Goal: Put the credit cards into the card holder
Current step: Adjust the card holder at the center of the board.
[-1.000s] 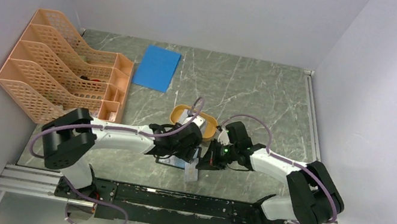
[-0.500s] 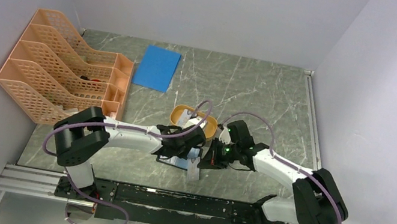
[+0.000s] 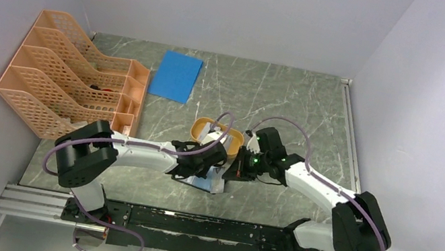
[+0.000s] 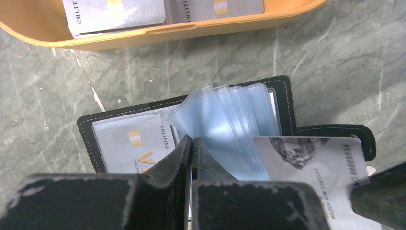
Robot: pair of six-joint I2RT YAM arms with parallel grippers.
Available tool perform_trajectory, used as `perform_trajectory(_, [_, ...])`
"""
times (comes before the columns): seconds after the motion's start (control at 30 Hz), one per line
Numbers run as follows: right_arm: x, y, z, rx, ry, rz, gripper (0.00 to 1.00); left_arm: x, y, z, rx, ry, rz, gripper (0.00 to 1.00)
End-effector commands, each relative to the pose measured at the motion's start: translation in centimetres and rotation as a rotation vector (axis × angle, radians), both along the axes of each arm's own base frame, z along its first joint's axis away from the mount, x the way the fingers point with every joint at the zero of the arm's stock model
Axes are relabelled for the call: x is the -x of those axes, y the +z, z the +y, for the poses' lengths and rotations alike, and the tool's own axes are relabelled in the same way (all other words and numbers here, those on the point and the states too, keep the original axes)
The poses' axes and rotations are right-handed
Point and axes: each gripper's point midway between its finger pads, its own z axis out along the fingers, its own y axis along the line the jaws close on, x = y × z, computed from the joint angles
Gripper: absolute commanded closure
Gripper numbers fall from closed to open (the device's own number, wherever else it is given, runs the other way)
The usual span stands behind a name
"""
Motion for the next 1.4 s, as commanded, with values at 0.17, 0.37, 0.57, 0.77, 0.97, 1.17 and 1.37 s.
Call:
perform_trajectory(0.17, [-1.2,-0.4,1.3,-0.036,0.018,0.012,1.0,0.6,-0.3,1.0,-0.001,0.021,0.007,0.95])
perform_trajectory(0.37, [-1.0,-1.4,1.4,-0.033,0.021,0.043,1.0,0.7,-0.1,0.9,0.007,0.021,0.01,0.95])
perform_trajectory(0.57, [-1.1,-1.3,1.8,-0.054,0.028,0.045,1.0,0.7,0.3,0.6,0.026,0.019,0.012,0.95])
perform_trajectory(0.77, [-2.3,-1.2,0.1,0.062,-0.04,-0.024,1.0,0.6,0.5,0.7,0.019,0.022,0.005,0.95])
perform_trajectory(0.97, [-2.6,0.5,0.4,0.032,-0.035,-0.051,1.0,0.7,0.3,0.8,0.022,0.022,0.009,0.95])
perform_trajectory(1.17, [-2.5,1.0,1.9,-0.058,-0.005,-0.009,1.0,0.7,0.4,0.9,0.023,0.027,0.006,0.95])
perform_trajectory(1.37, [-2.3,0.0,2.3,-0.084,-0.009,0.057,1.0,0.8,0.3,1.0,0.026,0.032,0.011,0.95])
